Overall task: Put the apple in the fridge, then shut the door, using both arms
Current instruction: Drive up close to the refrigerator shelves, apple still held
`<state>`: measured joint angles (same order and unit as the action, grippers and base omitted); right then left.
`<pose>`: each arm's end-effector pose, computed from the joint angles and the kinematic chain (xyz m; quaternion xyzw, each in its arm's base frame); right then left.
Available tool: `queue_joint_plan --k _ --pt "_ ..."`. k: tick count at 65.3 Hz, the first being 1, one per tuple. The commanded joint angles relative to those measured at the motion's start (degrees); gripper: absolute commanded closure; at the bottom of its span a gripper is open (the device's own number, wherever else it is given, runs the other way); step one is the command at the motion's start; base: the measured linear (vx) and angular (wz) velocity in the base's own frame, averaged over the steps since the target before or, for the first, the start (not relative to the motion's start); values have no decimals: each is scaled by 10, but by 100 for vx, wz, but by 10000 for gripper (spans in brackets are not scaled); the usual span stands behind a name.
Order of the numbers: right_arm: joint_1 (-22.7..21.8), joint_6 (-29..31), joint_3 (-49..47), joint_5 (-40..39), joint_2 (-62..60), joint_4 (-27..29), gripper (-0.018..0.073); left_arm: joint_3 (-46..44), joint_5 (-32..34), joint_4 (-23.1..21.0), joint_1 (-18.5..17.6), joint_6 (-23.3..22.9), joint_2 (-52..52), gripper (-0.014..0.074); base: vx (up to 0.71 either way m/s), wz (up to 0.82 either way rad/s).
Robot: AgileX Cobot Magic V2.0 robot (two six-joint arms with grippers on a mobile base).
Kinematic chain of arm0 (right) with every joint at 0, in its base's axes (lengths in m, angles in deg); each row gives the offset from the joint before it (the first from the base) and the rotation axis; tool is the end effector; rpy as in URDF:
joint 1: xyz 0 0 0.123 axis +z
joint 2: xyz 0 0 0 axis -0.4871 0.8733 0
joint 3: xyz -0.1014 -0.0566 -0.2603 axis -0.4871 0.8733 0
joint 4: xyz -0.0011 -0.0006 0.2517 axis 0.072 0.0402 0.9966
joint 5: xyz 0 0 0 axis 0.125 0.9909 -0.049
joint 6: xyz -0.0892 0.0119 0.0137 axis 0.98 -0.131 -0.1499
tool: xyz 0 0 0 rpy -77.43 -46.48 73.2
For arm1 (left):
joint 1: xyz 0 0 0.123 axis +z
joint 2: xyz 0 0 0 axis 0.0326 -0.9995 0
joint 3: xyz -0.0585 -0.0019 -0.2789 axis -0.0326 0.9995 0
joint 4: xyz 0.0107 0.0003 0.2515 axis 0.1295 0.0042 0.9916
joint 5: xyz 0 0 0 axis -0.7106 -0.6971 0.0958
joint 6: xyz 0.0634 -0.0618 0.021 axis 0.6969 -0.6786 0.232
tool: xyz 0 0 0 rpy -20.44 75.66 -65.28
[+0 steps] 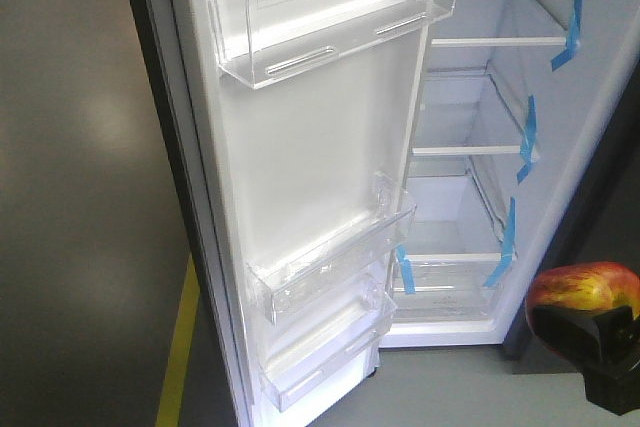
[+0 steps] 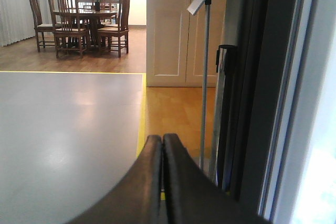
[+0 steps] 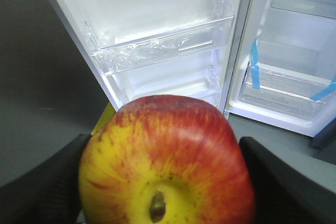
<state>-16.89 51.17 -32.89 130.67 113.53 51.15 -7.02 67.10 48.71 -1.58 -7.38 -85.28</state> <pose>0.1182 0.0425 0.3181 -0.1405 0.8920 0.1243 0.4112 0.0566 0.0003 0.1988 -0.0379 0.7066 -0.0334 0.7058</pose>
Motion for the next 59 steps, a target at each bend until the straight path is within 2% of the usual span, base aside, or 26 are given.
queue_joint_plan --k 1,59 --pt "-1 4 -15 -36 -1 8 397 16 44 -4 -3 -3 9 602 7 1" --pt "-1 4 -15 -35 -1 8 397 16 44 -4 -3 -3 9 602 6 1"
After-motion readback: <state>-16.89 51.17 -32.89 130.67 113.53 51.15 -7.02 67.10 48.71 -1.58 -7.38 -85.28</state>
